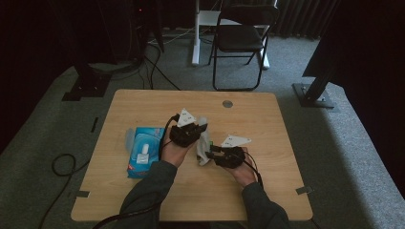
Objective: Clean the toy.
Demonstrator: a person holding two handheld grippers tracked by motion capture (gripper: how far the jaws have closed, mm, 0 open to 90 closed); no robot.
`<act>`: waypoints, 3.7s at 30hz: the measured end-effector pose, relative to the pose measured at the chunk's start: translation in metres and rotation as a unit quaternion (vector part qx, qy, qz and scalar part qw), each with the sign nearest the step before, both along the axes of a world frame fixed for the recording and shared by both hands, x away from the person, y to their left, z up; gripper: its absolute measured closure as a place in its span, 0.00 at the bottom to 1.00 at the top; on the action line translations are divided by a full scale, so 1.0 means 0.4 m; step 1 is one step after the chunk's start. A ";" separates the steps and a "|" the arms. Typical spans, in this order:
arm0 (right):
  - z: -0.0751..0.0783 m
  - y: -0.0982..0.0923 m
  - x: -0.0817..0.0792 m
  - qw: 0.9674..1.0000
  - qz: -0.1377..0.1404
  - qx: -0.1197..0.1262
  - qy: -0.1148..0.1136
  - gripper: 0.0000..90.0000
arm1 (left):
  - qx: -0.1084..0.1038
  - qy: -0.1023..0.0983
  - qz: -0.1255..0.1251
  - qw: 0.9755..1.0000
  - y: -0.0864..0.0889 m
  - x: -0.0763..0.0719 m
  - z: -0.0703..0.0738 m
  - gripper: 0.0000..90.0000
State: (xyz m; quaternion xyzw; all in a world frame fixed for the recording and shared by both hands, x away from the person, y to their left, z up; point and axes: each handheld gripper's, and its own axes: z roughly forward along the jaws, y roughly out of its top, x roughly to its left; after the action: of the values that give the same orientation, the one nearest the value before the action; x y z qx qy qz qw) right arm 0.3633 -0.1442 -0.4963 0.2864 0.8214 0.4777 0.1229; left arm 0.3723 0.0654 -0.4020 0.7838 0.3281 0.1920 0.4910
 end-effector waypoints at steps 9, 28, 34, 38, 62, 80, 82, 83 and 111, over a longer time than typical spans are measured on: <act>0.008 -0.029 0.010 0.999 -0.049 0.008 -0.008 0.99 | 0.099 0.016 -0.024 0.995 -0.022 -0.001 -0.051 0.98; 0.023 -0.015 0.025 0.997 -0.070 0.031 -0.020 1.00 | 0.172 0.029 -0.046 0.984 -0.075 -0.005 -0.165 0.70; 0.020 -0.021 0.028 0.997 -0.067 0.046 -0.008 1.00 | 0.175 0.037 -0.040 0.983 -0.084 -0.001 -0.188 0.45; 0.018 -0.015 0.026 0.997 -0.062 0.050 -0.006 1.00 | 0.177 0.041 -0.037 0.983 -0.093 0.003 -0.197 0.41; -0.021 -0.050 0.037 0.998 -0.042 0.030 0.025 0.35 | 0.187 0.044 -0.017 0.981 -0.047 0.016 -0.191 0.94; -0.090 0.016 0.084 0.999 0.007 -0.040 0.004 0.21 | 0.184 0.049 -0.028 0.981 -0.046 0.025 -0.196 0.94; -0.090 0.025 0.086 0.999 0.017 -0.042 0.000 0.26 | 0.184 0.047 -0.026 0.981 -0.046 0.025 -0.197 0.94; -0.090 0.029 0.084 0.999 0.017 -0.045 0.000 0.28 | 0.185 0.046 -0.025 0.981 -0.045 0.025 -0.197 0.93; -0.116 0.038 0.042 0.999 -0.007 -0.027 -0.031 0.38 | 0.187 0.033 -0.024 0.982 -0.050 0.020 -0.202 0.93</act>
State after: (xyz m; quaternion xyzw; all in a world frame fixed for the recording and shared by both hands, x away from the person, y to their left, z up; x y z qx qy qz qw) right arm 0.3800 -0.1291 -0.5427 0.2736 0.8278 0.4632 0.1593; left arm 0.3803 0.0456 -0.4830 0.8754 0.2833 0.2120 0.3293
